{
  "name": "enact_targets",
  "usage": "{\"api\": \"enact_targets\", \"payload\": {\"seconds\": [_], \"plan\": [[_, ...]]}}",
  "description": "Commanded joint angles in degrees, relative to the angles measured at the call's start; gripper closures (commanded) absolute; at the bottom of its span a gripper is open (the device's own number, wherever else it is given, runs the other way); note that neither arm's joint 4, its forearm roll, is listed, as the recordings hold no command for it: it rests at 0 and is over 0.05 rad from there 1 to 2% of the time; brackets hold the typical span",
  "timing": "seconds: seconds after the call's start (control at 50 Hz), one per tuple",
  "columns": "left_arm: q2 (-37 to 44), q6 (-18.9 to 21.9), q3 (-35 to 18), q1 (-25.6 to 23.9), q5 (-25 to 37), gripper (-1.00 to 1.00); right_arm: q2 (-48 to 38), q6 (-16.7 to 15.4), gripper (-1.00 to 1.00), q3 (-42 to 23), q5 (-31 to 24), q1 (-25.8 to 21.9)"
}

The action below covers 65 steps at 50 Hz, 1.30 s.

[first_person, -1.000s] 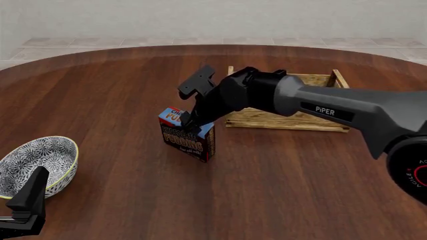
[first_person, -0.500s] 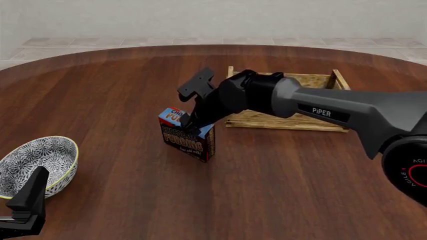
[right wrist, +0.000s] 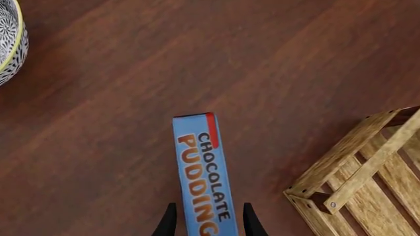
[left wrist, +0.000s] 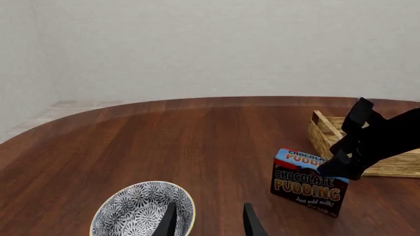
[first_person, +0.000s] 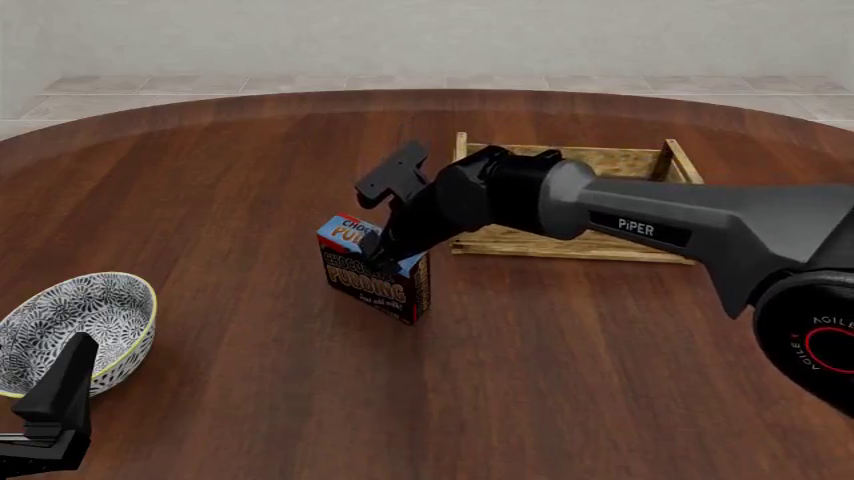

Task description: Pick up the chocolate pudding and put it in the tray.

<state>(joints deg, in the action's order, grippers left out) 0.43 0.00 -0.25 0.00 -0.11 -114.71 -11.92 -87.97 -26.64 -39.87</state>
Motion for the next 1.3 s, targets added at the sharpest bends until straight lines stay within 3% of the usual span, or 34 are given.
{"api": "enact_targets", "payload": {"seconds": [0.02,1.3], "plan": [[0.0,0.0,0.0,0.0,0.0,-1.00,-0.4,0.2,-1.00,0.2,0.3,-0.1],[0.0,0.0,0.0,0.0,0.0,-1.00,-1.7,1.2,-1.00,1.9,1.5,0.5]]}}
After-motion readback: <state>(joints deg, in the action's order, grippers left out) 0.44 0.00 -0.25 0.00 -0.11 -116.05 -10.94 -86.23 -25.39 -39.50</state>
